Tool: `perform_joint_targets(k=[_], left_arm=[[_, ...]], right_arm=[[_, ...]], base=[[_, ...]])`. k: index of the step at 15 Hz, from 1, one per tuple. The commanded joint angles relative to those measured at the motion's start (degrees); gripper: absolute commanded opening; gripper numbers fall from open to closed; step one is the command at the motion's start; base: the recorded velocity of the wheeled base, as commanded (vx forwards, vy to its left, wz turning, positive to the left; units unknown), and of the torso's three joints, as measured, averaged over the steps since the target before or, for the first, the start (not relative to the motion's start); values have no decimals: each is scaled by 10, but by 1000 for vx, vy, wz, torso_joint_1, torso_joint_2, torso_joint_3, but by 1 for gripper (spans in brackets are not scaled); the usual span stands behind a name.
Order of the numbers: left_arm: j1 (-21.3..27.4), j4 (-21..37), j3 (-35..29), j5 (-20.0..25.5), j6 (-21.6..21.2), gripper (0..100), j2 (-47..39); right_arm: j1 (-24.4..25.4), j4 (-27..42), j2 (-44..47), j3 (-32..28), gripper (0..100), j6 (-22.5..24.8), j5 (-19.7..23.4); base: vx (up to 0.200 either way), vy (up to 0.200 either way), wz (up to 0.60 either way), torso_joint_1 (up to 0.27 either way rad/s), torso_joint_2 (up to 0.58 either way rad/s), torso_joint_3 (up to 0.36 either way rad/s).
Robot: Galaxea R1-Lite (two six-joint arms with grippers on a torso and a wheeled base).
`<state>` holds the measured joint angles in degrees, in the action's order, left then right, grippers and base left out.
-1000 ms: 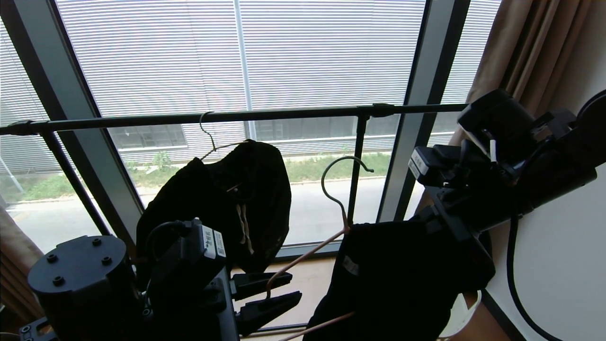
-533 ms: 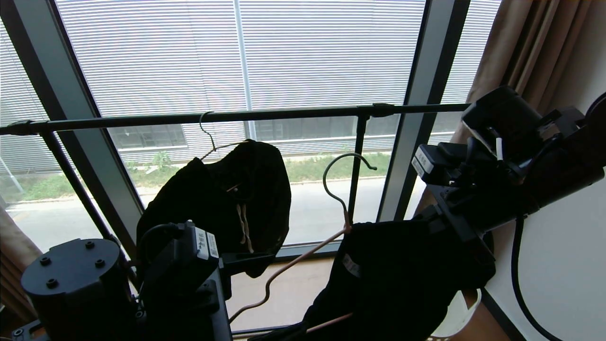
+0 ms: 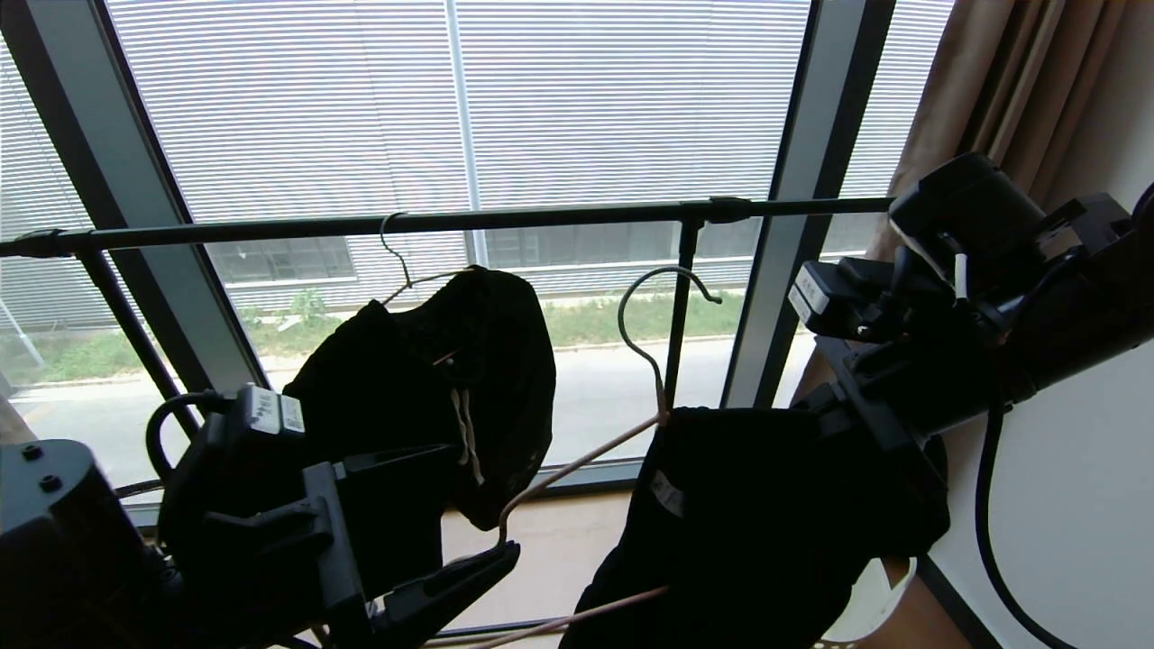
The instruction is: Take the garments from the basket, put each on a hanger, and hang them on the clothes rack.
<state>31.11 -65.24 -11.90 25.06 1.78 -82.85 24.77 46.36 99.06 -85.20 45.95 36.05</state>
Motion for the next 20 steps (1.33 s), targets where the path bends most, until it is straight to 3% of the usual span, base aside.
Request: perform_joint_targets(k=[1, 4, 5, 6, 7, 10, 12, 14, 20], left_arm=[[-18, 3, 25, 1, 31, 100, 57], [-25, 5, 81, 0, 90, 100, 46], [-24, 5, 85, 0, 119, 100, 27], [-24, 4, 84, 0, 125, 100, 23], [-25, 3, 71, 0, 149, 100, -20], [-19, 2, 21, -4, 160, 100, -82], [8, 3, -35, -31, 191, 100, -125], [26, 3, -71, -51, 191, 100, -156], [56, 5, -109, -55, 191, 100, -175]], right_arm=[[0, 0, 2, -8, 0, -21, 0], [-1, -39, -22, -21, 0, -165, -17], [1, -61, -33, -21, 0, -221, -40], [1, -66, -35, -21, 0, -234, -46], [11, -95, -59, -9, 0, -287, -75], [12, -103, -87, 8, 0, -289, -76], [33, -103, -98, 14, 0, -290, -77], [41, -103, -102, 21, 0, -290, -77], [52, -103, -106, 29, 0, -289, -77]], base=[[0, 0, 0, 0, 0, 0], [0, 0, 0, 0, 0, 0], [0, 0, 0, 0, 0, 0], [0, 0, 0, 0, 0, 0], [0, 0, 0, 0, 0, 0], [0, 0, 0, 0, 0, 0], [0, 0, 0, 0, 0, 0], [0, 0, 0, 0, 0, 0], [0, 0, 0, 0, 0, 0]])
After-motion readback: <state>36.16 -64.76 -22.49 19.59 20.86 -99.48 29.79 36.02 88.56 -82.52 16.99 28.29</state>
